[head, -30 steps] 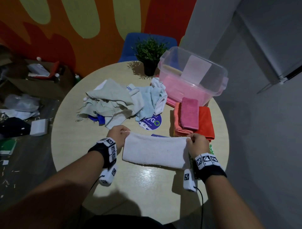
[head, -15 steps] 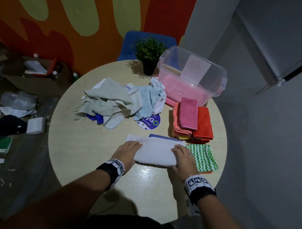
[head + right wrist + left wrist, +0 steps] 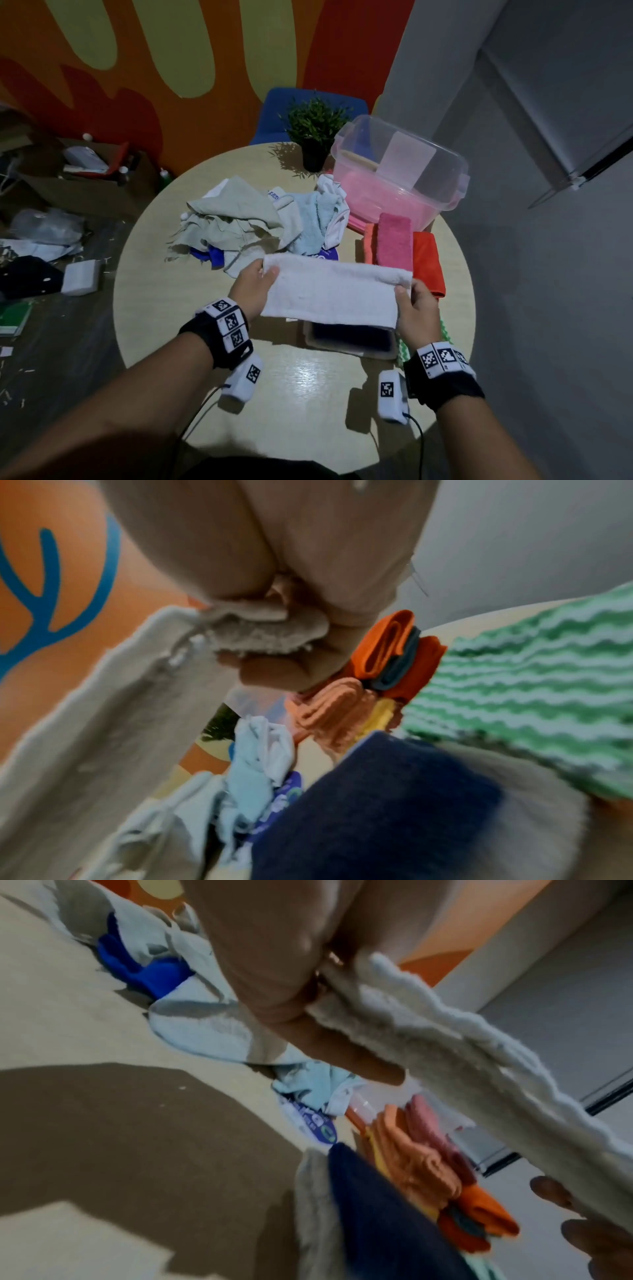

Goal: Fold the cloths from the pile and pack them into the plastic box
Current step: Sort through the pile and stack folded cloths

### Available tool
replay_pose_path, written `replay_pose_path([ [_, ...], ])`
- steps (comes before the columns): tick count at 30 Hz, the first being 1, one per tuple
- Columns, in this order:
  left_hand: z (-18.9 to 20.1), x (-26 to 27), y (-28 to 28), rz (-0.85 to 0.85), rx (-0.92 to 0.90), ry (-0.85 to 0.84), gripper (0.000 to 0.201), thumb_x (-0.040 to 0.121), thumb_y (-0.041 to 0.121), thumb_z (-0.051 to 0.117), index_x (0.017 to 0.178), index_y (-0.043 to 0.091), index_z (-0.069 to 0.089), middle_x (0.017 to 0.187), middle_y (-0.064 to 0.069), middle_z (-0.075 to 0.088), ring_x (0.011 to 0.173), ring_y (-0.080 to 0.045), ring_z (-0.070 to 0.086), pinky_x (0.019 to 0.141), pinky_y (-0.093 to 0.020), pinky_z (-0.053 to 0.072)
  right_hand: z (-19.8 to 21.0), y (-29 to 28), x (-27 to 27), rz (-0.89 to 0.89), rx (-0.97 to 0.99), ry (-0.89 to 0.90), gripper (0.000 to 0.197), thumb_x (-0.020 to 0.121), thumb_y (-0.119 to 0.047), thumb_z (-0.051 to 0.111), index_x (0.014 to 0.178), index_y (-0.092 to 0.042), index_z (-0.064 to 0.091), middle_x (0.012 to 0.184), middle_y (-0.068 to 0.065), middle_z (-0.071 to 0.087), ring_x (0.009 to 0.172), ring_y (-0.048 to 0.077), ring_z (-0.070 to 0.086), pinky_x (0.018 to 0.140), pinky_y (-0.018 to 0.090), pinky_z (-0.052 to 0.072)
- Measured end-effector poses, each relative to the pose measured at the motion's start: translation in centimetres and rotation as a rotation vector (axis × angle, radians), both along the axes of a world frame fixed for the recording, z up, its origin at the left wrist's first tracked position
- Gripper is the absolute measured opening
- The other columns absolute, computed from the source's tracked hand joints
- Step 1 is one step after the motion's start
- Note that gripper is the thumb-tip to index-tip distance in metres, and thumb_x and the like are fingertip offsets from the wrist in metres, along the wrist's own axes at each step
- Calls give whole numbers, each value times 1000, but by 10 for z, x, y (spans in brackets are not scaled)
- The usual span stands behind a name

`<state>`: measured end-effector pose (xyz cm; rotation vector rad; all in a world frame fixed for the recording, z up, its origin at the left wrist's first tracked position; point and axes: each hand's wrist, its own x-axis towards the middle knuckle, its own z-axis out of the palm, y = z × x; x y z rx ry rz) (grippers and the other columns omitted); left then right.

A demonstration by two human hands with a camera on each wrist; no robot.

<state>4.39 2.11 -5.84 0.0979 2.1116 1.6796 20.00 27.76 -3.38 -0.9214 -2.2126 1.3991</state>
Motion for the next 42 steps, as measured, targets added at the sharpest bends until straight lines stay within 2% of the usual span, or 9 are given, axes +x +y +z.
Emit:
replay_pose_path([
  [6,-41,22,16,-154,-328,-118,28,100,25,54,115,5,65,113,-14,70,101,-30,66,88,-35,52,-25,6,7,-128,133,-440,19,97,-18,54,110,-10,66,93,11,66,91,31,61,73,30,39],
  [14,-19,34,31,-69,-15,-293,27,104,27,46,106,8,66,113,-23,69,104,-36,67,95,-50,51,27,-70,-24,215,137,-228,6,89,-31,68,91,-26,65,73,-13,65,57,-2,57,55,14,42],
  [19,-16,46,32,-39,294,-501,33,96,25,64,121,2,64,119,-24,68,111,-39,66,101,-57,48,2,-95,-35,421,81,-352,9,89,-31,66,90,-23,70,83,-3,72,78,14,67,80,37,57],
  [23,-11,48,29,-8,299,-406,20,99,5,55,115,6,67,115,-15,72,110,-33,67,95,-43,53,-2,-70,-15,155,20,-207,12,88,-25,70,98,-21,65,84,-3,67,74,0,58,66,11,44],
  [26,0,47,36,57,444,-626,31,97,12,53,125,3,62,119,-21,69,113,-40,64,101,-56,47,-4,-57,-9,112,-208,-169,41,88,-37,72,122,-20,56,106,-11,61,92,-3,56,78,10,42],
  [29,10,48,48,21,398,-773,39,91,23,55,123,2,64,121,-25,66,118,-42,60,108,-58,40,-10,-53,-5,69,-627,-31,69,77,-50,77,133,-15,55,128,6,64,113,20,64,99,40,51],
  [32,12,50,66,-55,351,-714,38,86,21,63,121,5,65,119,-23,68,112,-41,64,104,-54,46,-2,-46,4,66,-912,70,39,91,-25,69,123,-6,61,116,18,70,106,32,68,89,46,56],
  [37,-3,66,97,-308,80,-289,16,94,18,66,110,15,68,107,-8,74,98,-25,71,91,-45,56,-14,5,31,-60,-394,-132,12,92,-17,67,103,-12,68,100,10,74,92,28,71,82,44,58],
  [42,-11,101,148,-386,-35,-331,18,97,7,58,113,12,64,108,-8,72,101,-29,69,83,-49,59,-17,54,55,-99,-69,-311,15,94,-18,60,107,-18,67,100,3,70,96,26,64,83,33,48],
])
